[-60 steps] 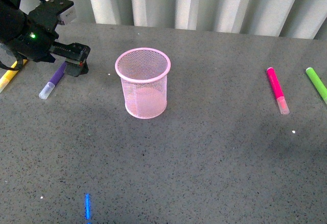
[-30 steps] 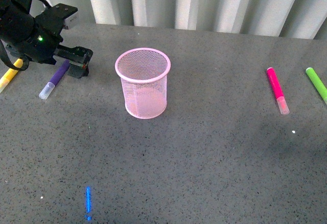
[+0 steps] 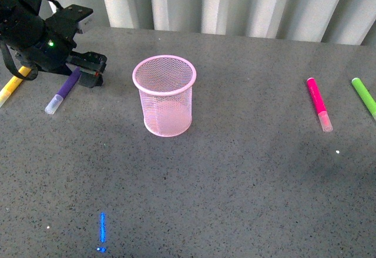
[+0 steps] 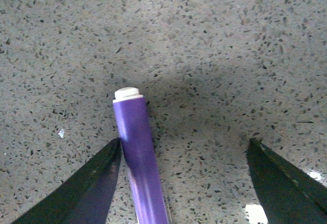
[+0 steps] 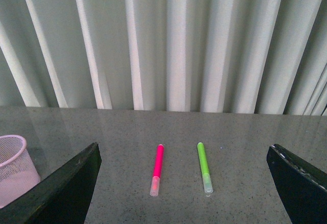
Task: Insert purple and pink pens into pink cup
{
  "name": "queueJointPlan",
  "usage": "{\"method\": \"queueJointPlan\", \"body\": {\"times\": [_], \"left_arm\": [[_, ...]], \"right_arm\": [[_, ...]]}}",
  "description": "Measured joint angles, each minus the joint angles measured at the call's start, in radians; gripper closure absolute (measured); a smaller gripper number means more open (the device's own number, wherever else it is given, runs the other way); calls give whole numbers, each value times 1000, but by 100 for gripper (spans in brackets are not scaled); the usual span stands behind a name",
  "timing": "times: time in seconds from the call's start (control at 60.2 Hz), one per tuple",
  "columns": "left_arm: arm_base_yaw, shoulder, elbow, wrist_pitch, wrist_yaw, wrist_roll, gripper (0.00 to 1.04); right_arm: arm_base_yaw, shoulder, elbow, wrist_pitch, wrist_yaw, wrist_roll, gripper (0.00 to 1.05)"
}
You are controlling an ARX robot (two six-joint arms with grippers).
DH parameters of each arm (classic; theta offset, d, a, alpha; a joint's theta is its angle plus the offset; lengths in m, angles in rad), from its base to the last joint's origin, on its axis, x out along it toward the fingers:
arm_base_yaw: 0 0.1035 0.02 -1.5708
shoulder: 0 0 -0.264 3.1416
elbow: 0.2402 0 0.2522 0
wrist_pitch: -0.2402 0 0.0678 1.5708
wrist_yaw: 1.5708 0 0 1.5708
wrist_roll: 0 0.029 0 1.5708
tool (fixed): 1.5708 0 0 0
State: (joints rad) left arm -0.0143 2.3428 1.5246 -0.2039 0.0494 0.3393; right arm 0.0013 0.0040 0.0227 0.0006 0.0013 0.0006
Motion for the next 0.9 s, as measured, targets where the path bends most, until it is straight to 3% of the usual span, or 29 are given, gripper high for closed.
{"method": "queueJointPlan", "body": {"times": [0.183, 0.332, 0.714, 0.897], "left_arm": [[-6, -15, -13, -48, -3, 14, 64], [-2, -55, -66, -63, 10, 38, 92], [2, -125, -185, 30, 55, -4, 93], [5, -192, -243, 166, 90, -107, 93]], "right_arm": [[0, 0, 0, 0, 0, 0, 7], [0, 0, 0, 0, 0, 0, 7], [0, 0, 0, 0, 0, 0, 7], [0, 0, 0, 0, 0, 0, 7]]}}
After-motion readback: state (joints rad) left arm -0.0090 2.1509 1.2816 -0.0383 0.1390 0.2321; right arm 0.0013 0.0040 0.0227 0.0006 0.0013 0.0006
